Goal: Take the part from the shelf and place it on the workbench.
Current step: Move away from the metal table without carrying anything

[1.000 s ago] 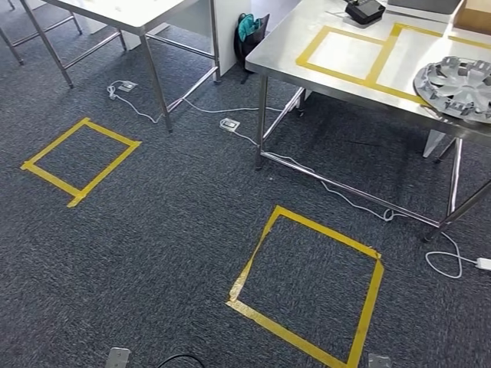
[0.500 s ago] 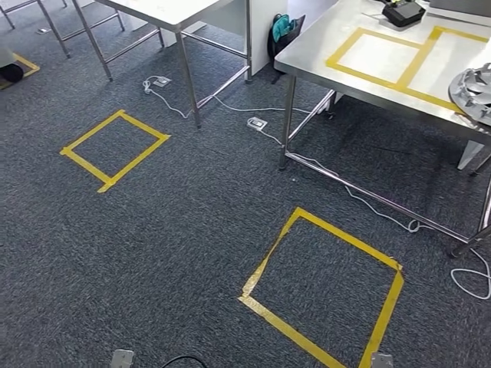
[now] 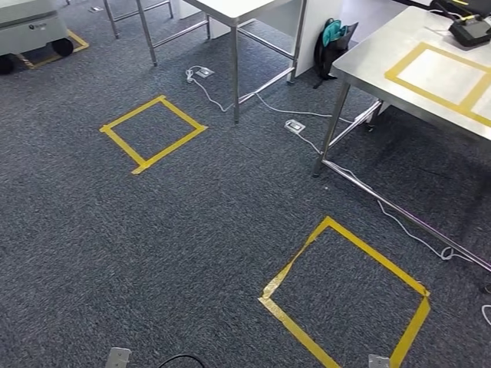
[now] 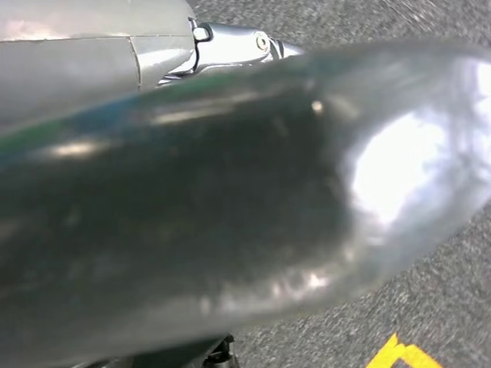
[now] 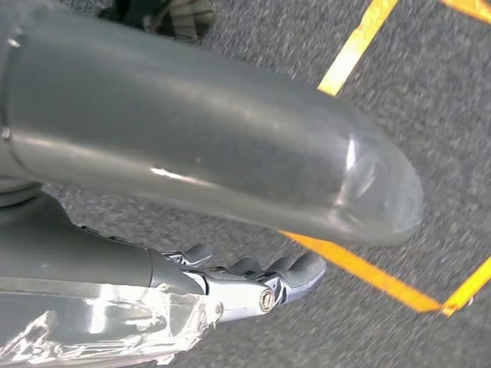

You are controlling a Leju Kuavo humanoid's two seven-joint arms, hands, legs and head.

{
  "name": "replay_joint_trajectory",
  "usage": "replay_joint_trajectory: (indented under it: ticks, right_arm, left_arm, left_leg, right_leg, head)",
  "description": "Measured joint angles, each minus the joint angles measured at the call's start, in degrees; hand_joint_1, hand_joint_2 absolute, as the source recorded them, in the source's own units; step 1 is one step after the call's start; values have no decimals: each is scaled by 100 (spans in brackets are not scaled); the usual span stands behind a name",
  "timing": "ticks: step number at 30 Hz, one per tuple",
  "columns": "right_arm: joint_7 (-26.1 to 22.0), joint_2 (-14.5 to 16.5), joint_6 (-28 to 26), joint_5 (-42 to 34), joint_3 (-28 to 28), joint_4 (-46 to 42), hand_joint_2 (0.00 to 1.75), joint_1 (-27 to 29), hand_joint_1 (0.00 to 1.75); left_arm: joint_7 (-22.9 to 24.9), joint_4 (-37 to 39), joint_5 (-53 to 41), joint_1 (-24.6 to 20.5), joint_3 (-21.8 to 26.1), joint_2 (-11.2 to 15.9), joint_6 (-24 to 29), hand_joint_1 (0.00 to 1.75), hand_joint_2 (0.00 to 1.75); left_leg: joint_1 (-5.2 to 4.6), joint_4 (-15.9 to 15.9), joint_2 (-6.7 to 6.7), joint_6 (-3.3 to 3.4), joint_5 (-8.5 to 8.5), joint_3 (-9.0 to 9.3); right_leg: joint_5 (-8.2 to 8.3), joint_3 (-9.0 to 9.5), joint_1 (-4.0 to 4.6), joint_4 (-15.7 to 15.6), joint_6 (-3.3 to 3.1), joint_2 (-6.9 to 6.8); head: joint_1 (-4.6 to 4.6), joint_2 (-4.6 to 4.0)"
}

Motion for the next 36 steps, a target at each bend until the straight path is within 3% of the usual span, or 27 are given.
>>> replay_joint_trajectory:
  ticks: [2, 4, 5, 6, 8, 10, 12, 13, 14, 16, 18, 20, 22, 24, 26, 27, 28, 29, 31, 33, 35, 36]
  right_arm:
    - [-2, 2, -3, 3, 0, 0, 0, -4, 0]
    - [-2, 21, -29, 11, -3, 0, 0, 0, 0]
    - [-1, 38, -52, 18, -5, 0, 0, 4, 0]
    - [-2, 58, -77, 30, -8, -1, 0, 7, 0]
    - [-21, 87, -111, 59, -13, -8, 0, 0, 0]
    - [-50, 107, -123, 84, -14, -16, 0, -4, 0]
    - [-61, 122, -126, 95, -14, -17, 0, 0, 0]
    - [-62, 127, -126, 96, -14, -17, 0, -1, 0]
    - [-63, 131, -126, 97, -14, -17, 0, -4, 0]
    - [-64, 141, -126, 99, -14, -17, 0, -11, 0]
    - [-74, 150, -126, 102, -14, -19, 0, -15, 0]
    - [-92, 154, -127, 112, -14, -22, 0, -18, 0]
    - [-107, 154, -128, 142, -14, -25, 0, -30, 0]
    - [-114, 155, -134, 173, -15, -26, 0, -43, 0]
    - [-114, 156, -140, 199, -19, -26, 0, -45, 0]
    - [-113, 158, -143, 211, -26, -26, 0, -41, 0]
    - [-111, 161, -147, 223, -34, -26, 0, -38, 0]
    - [-109, 163, -155, 232, -43, -26, 0, -35, 0]
    - [-108, 165, -169, 240, -60, -26, 0, -36, 0]
    - [-119, 173, -170, 232, -89, -26, 0, -44, 0]
    - [-139, 186, -166, 217, -128, -26, 0, -50, 0]
    - [-149, 191, -164, 214, -144, -27, 0, -50, 0]
  left_arm:
    - [-1, 0, 8, -7, 4, -1, -41, 0, 0]
    - [-6, 0, 54, -13, 23, 3, -104, 0, 0]
    - [-12, 0, 94, -9, 44, 5, -151, 0, 0]
    - [-21, -1, 150, 0, 72, 14, -226, 0, 0]
    - [-42, -26, 304, 9, 129, 27, -499, 0, 0]
    - [-54, -96, 452, -16, 169, 32, -812, 0, 0]
    - [-55, -160, 520, -33, 198, 31, -967, 0, 0]
    - [-55, -180, 532, -28, 209, 31, -988, 0, 0]
    - [-55, -198, 537, -19, 217, 31, -999, 0, 0]
    - [-56, -238, 542, -11, 231, 34, -1012, 0, 0]
    - [-59, -295, 584, -28, 238, 28, -1079, 0, 87]
    - [-61, -412, 756, -28, 218, 5, -1218, 0, 175]
    - [-61, -564, 1037, -3, 138, -21, -1276, 0, 175]
    - [-62, -659, 1272, -2, 13, -36, -1226, 0, 175]
    - [-63, -682, 1449, -28, -75, -44, -1234, 0, 175]
    - [-63, -672, 1545, -37, -92, -46, -1276, 0, 175]
    - [-63, -650, 1651, -39, -91, -45, -1330, 0, 131]
    - [-63, -622, 1752, -33, -83, -40, -1382, 0, 87]
    - [-63, -563, 1899, -21, -57, -32, -1467, 0, 0]
    - [-63, -530, 1957, -22, -36, -27, -1517, 0, 0]
    - [-63, -509, 1968, -24, -22, -21, -1546, 0, 0]
    - [-63, -497, 1968, -18, -11, -20, -1555, 0, 0]
  left_leg:
    - [-7, 7, -121, -14, -1, -2]
    - [-1, 18, -219, -67, 15, -47]
    - [7, 18, -269, -106, 32, -74]
    - [19, 15, -311, -145, 45, -93]
    - [19, 153, -179, -206, -49, -173]
    - [8, 733, 81, -246, -374, -463]
    - [12, 1487, 183, -275, -685, -844]
    - [13, 1671, 199, -283, -709, -937]
    - [14, 1637, 212, -286, -622, -918]
    - [13, 975, 319, -278, -237, -561]
    - [-8, 249, 499, -248, 1, -180]
    - [-34, 21, 535, -186, 11, -83]
    - [-32, 15, 441, -107, 25, -97]
    - [-15, 5, 356, -38, 45, -99]
    - [-7, 4, 266, 2, 55, -109]
    - [-8, 5, 216, 9, 56, -113]
    - [-9, 6, 161, 12, 57, -114]
    - [-8, 8, 105, 12, 56, -110]
    - [3, 12, -16, -2, 55, -96]
    - [1, 30, -128, -52, 56, -107]
    - [3, 36, -215, -126, 80, -147]
    - [14, 32, -257, -164, 99, -166]
  right_leg:
    - [356, 354, 5, -809, -57, 230]
    - [430, 528, 5, -1175, -73, 407]
    - [419, 544, 11, -1199, -78, 401]
    - [433, 553, 13, -1203, -94, 352]
    - [457, 566, 4, -1235, -166, 239]
    - [461, 577, 4, -1259, -228, 97]
    - [451, 573, 18, -1258, -249, -51]
    - [447, 573, 22, -1257, -251, -117]
    - [444, 576, 23, -1256, -248, -175]
    - [429, 599, 23, -1255, -226, -281]
    - [398, 615, 56, -1237, -173, -366]
    - [376, 626, 86, -1232, -119, -439]
    - [350, 642, 70, -1229, -61, -466]
    - [154, 531, 51, -956, 0, -300]
    - [-216, 188, 46, -223, 23, -100]
    - [-363, -9, 45, 174, 23, -65]
    - [-418, -148, 45, 435, 22, -49]
    - [-357, -188, 41, 475, 18, -42]
    - [41, 60, 21, -114, 11, 7]
    - [325, 404, -12, -872, 15, 199]
    - [351, 536, -18, -1139, -5, 313]
    - [360, 541, -8, -1146, -37, 279]
  head:
    - [-1, 1]
    - [-5, 1]
    - [-6, 1]
    - [-6, 1]
    - [-23, 1]
    - [-48, 1]
    - [-56, 1]
    - [-57, 1]
    - [-58, 1]
    - [-59, 1]
    - [-59, 1]
    - [-47, 1]
    - [-36, 1]
    - [-21, 1]
    - [-2, 1]
    - [1, 1]
    - [3, 1]
    - [5, 1]
    - [5, 1]
    - [5, 0]
    - [4, 0]
    - [1, 1]
